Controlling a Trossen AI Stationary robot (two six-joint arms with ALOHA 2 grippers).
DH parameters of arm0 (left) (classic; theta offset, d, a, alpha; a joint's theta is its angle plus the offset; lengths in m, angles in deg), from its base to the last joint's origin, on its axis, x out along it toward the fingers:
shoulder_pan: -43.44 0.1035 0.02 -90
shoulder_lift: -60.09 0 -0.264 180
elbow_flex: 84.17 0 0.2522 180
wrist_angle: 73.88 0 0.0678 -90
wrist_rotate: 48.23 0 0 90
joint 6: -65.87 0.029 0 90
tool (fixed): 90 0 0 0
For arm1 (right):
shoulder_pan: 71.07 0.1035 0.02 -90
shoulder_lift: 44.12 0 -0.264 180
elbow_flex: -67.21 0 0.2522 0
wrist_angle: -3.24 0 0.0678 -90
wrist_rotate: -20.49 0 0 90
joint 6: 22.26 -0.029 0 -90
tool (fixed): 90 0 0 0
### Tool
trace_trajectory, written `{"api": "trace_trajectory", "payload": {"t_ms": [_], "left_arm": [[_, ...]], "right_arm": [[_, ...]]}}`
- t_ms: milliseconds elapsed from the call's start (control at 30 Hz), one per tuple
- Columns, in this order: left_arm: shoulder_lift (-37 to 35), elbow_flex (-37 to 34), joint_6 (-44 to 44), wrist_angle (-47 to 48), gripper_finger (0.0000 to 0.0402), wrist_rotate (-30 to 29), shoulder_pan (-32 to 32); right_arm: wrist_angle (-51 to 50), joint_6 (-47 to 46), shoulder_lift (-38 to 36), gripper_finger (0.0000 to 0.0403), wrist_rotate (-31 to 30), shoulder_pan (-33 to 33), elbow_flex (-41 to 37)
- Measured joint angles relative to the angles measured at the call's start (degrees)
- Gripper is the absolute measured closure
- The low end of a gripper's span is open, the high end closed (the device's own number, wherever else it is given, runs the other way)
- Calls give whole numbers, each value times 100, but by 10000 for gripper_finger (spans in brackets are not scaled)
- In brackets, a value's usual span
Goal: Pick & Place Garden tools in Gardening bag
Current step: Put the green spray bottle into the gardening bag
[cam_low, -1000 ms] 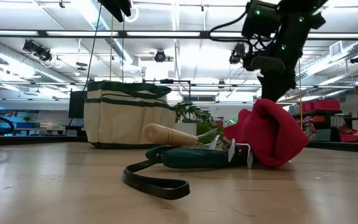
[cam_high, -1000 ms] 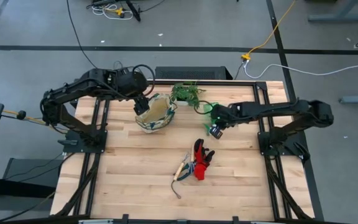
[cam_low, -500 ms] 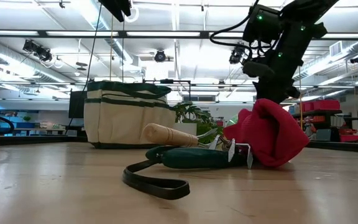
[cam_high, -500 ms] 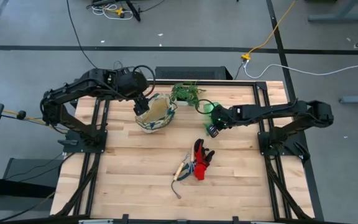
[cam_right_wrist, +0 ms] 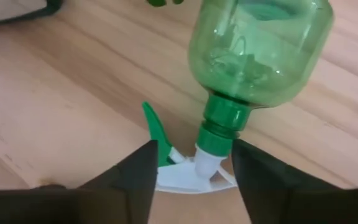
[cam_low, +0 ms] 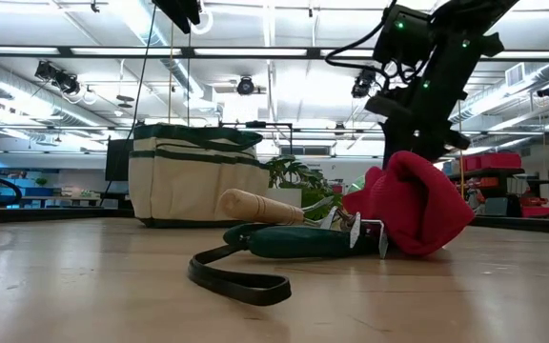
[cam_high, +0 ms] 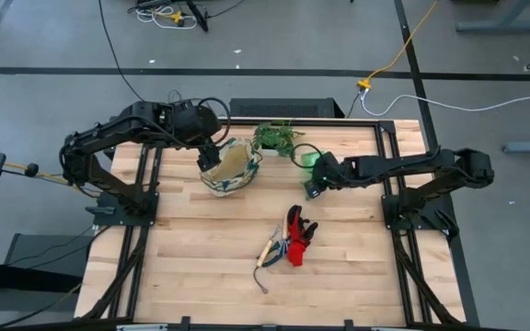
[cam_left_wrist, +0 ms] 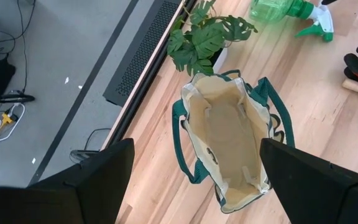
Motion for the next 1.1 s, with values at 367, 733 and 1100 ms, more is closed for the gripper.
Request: {"api": "trace_trajectory", "payload": {"t_ms": [367,733,1100], "left_arm": [[2,2,70,0,46,0,-2],[2,2,66,0,46,0,-2],[2,2,60,0,46,0,-2]], "right_arm": [[979,-454,7,132,-28,0,-712],[1335,-472,4,129,-183,-4,-1018],[1583,-455,151,129,-425,-58,-1062]]}}
